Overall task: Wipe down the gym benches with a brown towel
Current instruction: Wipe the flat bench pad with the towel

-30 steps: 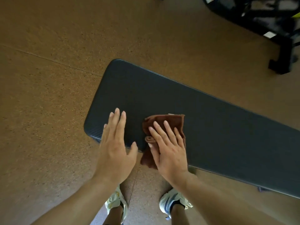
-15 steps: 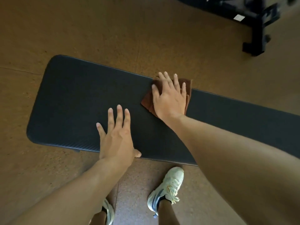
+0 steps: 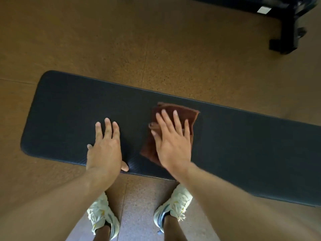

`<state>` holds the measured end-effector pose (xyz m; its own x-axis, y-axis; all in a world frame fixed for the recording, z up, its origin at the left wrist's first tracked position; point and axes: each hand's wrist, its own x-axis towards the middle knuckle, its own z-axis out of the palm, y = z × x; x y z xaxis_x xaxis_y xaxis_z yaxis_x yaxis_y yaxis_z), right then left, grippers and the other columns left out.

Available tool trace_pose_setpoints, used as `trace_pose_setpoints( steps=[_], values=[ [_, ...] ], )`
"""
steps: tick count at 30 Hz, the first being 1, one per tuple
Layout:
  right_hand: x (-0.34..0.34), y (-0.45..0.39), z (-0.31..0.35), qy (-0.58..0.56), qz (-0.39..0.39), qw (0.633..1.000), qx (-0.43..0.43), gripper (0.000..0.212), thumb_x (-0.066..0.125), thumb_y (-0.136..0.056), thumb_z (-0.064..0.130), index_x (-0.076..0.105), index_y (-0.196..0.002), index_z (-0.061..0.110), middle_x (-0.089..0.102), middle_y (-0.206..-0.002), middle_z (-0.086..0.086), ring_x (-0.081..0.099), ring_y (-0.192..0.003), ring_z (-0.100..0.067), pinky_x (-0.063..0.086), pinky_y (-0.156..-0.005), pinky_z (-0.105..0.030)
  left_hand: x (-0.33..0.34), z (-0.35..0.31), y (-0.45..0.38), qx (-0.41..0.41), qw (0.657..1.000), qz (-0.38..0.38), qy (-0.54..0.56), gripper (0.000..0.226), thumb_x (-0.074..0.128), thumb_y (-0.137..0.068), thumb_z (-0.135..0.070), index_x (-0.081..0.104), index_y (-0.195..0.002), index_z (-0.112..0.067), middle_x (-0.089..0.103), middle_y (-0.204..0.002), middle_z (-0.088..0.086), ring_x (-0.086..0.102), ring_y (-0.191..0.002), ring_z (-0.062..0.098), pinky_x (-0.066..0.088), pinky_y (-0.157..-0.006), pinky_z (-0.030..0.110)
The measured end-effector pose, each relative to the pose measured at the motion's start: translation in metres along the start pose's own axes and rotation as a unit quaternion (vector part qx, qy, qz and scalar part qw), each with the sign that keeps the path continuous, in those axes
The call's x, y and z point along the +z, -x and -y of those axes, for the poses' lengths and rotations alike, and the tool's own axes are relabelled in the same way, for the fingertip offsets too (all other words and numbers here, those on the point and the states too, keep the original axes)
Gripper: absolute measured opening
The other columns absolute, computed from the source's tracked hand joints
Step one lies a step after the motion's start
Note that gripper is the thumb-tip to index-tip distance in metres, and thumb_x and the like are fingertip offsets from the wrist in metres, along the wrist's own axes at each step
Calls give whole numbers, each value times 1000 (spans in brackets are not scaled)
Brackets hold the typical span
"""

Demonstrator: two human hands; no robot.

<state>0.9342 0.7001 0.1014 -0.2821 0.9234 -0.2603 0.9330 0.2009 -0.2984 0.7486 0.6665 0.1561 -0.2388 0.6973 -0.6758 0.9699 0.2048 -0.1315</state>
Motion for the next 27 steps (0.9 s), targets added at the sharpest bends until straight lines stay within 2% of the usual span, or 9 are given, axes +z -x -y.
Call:
trace_pose_setpoints(
  steps=[3, 5, 8, 12, 14, 17, 20, 24, 27],
  values=[
    [-26, -77, -12, -12, 31, 998, 45, 60, 22, -109, 57, 22, -164, 34, 18, -174, 10, 1, -162, -21, -6, -130, -52, 0, -3, -1, -12, 1000, -5, 9, 154, 89, -55, -62, -12, -160, -14, -19, -169, 4, -14, -157, 30, 42, -112, 52],
    [-29, -84, -17, -2, 28, 999, 31, 61, 22, -108, 58, 24, -164, 32, 21, -173, 7, 5, -162, -23, -4, -130, -52, 0, -3, -2, -16, 1000, -5, 15, 153, 90, -55, -60, -10, -160, -14, -17, -169, 4, -14, -157, 29, 43, -111, 53],
    [-17, -19, -25, 11, -6, 1000, -1, 59, 32, -109, 53, 33, -162, 29, 27, -172, 6, 11, -162, -22, 5, -131, -50, 2, -1, 0, -16, 1000, -2, 20, 153, 91, -55, -59, -9, -161, -14, -16, -170, 2, -14, -157, 27, 44, -111, 54],
    [1, 103, -42, 30, 50, 997, -60, 59, 40, -107, 52, 38, -161, 29, 28, -170, 9, 13, -162, -20, 21, -128, -54, 3, -1, 2, -18, 999, -13, 28, 152, 91, -55, -60, -9, -161, -16, -17, -170, 0, -15, -157, 26, 43, -110, 55],
    [4, 116, -53, 39, 69, 992, -100, 57, 39, -108, 53, 38, -160, 30, 30, -169, 10, 15, -161, -18, 23, -126, -52, 3, 1, 2, -18, 999, -17, 21, 150, 89, -57, -62, -10, -161, -18, -18, -170, -1, -16, -157, 25, 44, -109, 53],
    [-5, 78, -58, 67, 66, 989, -117, 55, 29, -110, 54, 37, -160, 34, 33, -168, 12, 15, -161, -16, 19, -129, -47, 3, 8, 5, -5, 1000, -18, 22, 151, 82, -56, -72, -14, -161, -22, -20, -169, -5, -18, -156, 21, 51, -102, 47],
    [-18, 11, -46, 29, 25, 999, -9, 58, 23, -110, 55, 28, -163, 34, 21, -172, 12, 3, -162, -17, 4, -131, -48, 4, 13, 6, 10, 998, -34, 54, 149, 84, -58, -70, -14, -160, -25, -22, -169, -7, -18, -156, 19, 49, -104, 48],
    [-21, -62, 5, -37, 0, 986, 162, 62, 22, -110, 54, 13, -167, 31, 3, -176, 9, -11, -162, -19, -8, -130, -50, 18, 18, 12, 32, 986, -54, 157, 138, 90, -65, -53, -5, -161, -29, -18, -170, -7, -14, -157, 19, 28, -121, 51],
    [-10, -78, 58, -62, -4, 982, 179, 68, 23, -108, 58, 11, -167, 28, 2, -176, 7, -10, -162, -21, -7, -130, -50, 53, 35, 33, 58, 933, -131, 329, 112, 87, -78, -33, 11, -162, -30, -7, -171, -9, -10, -157, 10, 7, -128, 42]
  ],
)
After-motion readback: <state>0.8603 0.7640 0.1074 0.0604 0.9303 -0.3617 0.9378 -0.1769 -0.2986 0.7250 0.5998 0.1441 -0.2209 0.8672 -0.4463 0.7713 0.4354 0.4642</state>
